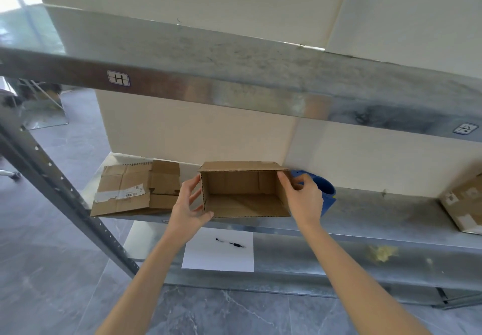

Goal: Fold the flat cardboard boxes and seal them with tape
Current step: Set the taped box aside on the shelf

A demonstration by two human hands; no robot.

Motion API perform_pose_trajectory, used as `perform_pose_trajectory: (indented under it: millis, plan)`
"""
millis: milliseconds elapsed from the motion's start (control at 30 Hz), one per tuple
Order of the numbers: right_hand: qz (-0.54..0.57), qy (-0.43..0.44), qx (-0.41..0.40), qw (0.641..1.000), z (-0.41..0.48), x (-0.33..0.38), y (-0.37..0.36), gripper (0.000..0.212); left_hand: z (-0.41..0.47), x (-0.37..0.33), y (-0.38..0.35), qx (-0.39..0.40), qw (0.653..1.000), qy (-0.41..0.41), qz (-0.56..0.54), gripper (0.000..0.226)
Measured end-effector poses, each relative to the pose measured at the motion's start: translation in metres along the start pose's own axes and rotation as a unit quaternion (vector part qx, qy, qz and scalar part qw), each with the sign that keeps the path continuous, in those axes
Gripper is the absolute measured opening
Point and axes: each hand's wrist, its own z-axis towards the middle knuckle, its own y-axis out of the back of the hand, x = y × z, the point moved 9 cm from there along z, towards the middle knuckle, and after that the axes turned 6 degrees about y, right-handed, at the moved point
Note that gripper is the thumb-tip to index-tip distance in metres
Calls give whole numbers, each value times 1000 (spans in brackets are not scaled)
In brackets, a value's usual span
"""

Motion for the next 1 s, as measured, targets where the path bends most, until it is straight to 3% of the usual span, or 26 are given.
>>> perform_pose_trajectory:
  millis: [200,367,433,533,633,833,1000]
  plan:
    - [-40,86,38,995,-7,16,-10,55,4,-13,-7,-14,999,-10,29,82]
    - [133,38,132,982,-2,7,-16,65,5,-40,-12,-36,998,-34,34,77]
    - [202,29,160,966,2,9,-13,73,7,-52,-19,-29,998,-43,35,86]
    - [219,57,176,958,11,12,2,87,13,-70,-32,-25,996,-67,44,101]
    - [192,70,172,964,22,3,25,100,18,-89,-53,-21,991,-109,79,103]
    - [217,75,103,968,47,-38,82,70,28,-104,-115,20,984,-148,98,95]
    - [207,55,39,976,71,-90,143,76,37,-107,-195,55,982,-148,107,94]
